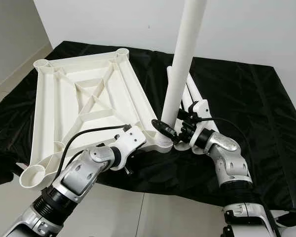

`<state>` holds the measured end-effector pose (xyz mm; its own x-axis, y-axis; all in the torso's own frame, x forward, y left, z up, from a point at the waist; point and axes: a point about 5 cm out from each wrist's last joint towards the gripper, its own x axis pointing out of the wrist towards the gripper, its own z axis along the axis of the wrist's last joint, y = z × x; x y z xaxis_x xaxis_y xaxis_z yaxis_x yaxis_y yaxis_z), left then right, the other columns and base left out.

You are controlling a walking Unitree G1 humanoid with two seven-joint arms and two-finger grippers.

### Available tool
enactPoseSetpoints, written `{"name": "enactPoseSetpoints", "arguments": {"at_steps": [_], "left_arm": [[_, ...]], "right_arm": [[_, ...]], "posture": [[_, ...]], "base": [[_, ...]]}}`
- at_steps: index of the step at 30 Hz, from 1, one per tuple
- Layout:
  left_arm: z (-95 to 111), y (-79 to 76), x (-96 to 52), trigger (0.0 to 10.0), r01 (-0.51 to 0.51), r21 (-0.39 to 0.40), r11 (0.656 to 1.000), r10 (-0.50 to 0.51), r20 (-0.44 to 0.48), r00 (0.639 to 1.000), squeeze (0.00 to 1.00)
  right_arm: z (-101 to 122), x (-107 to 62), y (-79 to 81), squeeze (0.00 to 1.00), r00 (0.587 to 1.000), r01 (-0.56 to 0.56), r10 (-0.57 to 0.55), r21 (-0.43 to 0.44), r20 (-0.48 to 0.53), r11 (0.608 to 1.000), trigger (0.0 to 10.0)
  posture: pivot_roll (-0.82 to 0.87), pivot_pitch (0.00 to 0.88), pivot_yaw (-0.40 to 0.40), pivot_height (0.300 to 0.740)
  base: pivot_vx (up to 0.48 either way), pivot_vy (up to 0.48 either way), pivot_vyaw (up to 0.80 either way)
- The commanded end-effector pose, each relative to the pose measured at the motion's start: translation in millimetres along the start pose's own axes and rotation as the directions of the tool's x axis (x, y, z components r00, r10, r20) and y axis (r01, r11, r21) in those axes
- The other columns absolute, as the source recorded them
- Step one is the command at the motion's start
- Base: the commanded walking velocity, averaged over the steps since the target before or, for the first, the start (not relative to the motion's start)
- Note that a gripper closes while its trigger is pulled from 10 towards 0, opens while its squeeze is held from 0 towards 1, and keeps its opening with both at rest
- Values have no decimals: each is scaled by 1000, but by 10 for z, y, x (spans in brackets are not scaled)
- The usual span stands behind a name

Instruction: Building children table

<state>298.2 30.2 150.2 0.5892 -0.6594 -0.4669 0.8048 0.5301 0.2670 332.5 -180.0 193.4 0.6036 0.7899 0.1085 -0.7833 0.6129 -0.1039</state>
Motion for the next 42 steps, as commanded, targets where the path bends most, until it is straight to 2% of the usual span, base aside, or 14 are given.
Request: {"name": "enactPoseSetpoints", "arguments": {"at_steps": [1,27,28,30,31,32,33,35,36,37,38,39,40,42], "left_arm": [[-196,-81,27,10000,42,-38,998,-45,-78,996,0],[-207,-69,21,10000,48,-35,998,-51,-85,995,0],[-208,-70,22,10000,48,-35,998,-51,-85,995,0],[-209,-70,22,10000,48,-35,998,-50,-85,995,0],[-207,-66,23,10000,47,-35,998,-50,-86,995,0],[-206,-64,23,10000,47,-35,998,-50,-86,995,0],[-205,-64,23,10000,47,-34,998,-50,-85,995,0],[-204,-65,22,10000,47,-35,998,-50,-85,995,0],[-205,-67,22,10000,48,-35,998,-50,-85,995,0],[-205,-67,22,10000,48,-35,998,-50,-85,995,0],[-203,-67,24,10000,48,-36,998,-51,-84,995,0],[-202,-67,26,10000,48,-36,998,-51,-84,995,0],[-199,-67,29,10000,48,-36,998,-51,-83,995,0],[-197,-66,31,10000,48,-36,998,-51,-83,995,0]], "right_arm": [[-15,10,1,0,1000,-22,22,-7,-11,1000,10000],[-13,-46,-20,0,995,-90,89,-17,-47,996,10000],[-6,-57,-24,0,994,-98,98,-15,-50,995,6157],[-4,-60,-24,0,994,-100,99,-14,-50,995,6157],[0,-59,-27,0,994,-100,99,-13,-50,995,4745],[3,-60,-24,0,993,-105,105,-11,-51,994,4745],[2,-60,-12,0,992,-113,112,-8,-52,994,0],[2,-61,-1,0,992,-118,118,-7,-52,993,78],[-4,-61,12,0,991,-126,126,-2,-53,992,784],[-4,-61,12,0,991,-126,126,-2,-53,992,784],[-8,-61,22,0,990,-130,130,0,-54,992,2667],[-12,-61,27,0,990,-132,132,1,-54,991,2667],[-22,-60,37,0,989,-136,136,4,-55,991,3490],[-27,-59,43,0,989,-138,138,5,-55,990,3490]], "posture": [[-79,135,41,740],[-90,148,49,740],[-90,149,49,740],[-90,149,49,740],[-92,149,48,740],[-92,149,48,740],[-93,150,48,740],[-93,150,48,740],[-93,152,47,740],[-93,152,47,740],[-93,154,47,740],[-94,154,47,740],[-94,154,46,740],[-94,154,46,740]], "base": [[0,0,0],[0,0,0],[0,0,0],[0,0,0],[0,0,0],[0,0,0],[0,0,0],[0,0,0],[0,0,0],[0,0,0],[0,0,0],[0,0,0],[0,0,0],[0,0,0]]}}
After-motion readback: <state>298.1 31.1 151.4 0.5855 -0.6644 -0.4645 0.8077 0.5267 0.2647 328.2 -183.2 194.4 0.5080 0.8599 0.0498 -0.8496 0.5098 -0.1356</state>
